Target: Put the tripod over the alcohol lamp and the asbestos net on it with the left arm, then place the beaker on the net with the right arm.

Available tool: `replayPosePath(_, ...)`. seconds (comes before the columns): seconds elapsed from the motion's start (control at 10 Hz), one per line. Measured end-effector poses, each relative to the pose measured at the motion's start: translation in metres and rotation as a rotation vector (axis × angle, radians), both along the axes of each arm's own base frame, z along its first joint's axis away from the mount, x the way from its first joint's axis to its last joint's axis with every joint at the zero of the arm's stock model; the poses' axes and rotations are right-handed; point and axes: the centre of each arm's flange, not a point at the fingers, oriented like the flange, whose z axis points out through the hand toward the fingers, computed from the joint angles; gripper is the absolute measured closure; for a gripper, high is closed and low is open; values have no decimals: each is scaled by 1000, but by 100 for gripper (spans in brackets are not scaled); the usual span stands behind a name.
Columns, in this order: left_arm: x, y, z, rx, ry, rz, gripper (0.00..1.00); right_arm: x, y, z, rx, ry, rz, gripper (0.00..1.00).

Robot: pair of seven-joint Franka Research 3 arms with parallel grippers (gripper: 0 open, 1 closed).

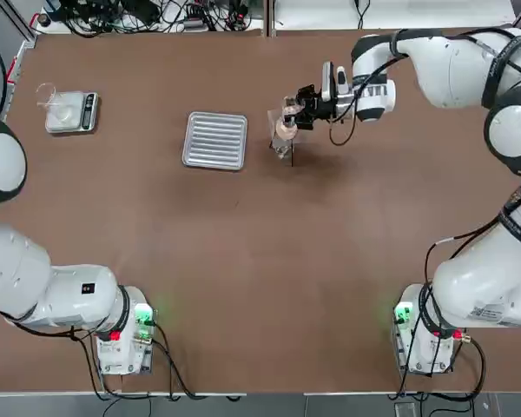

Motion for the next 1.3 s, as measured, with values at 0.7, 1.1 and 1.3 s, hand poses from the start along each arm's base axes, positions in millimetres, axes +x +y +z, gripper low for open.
replayPosePath(0.7, 1, 8, -3, 0, 6, 11, 0, 3, -3, 0, -2, -1, -15, 41)
replayPosePath(1.1, 1, 9, -3, 1, 6, 14, 0, 4, -4, 0, -3, -4, -17, 40)
replayPosePath(1.3, 0, 12, -7, 71, 28, -17, 0, 4, -4, 0, -5, -4, -19, 27)
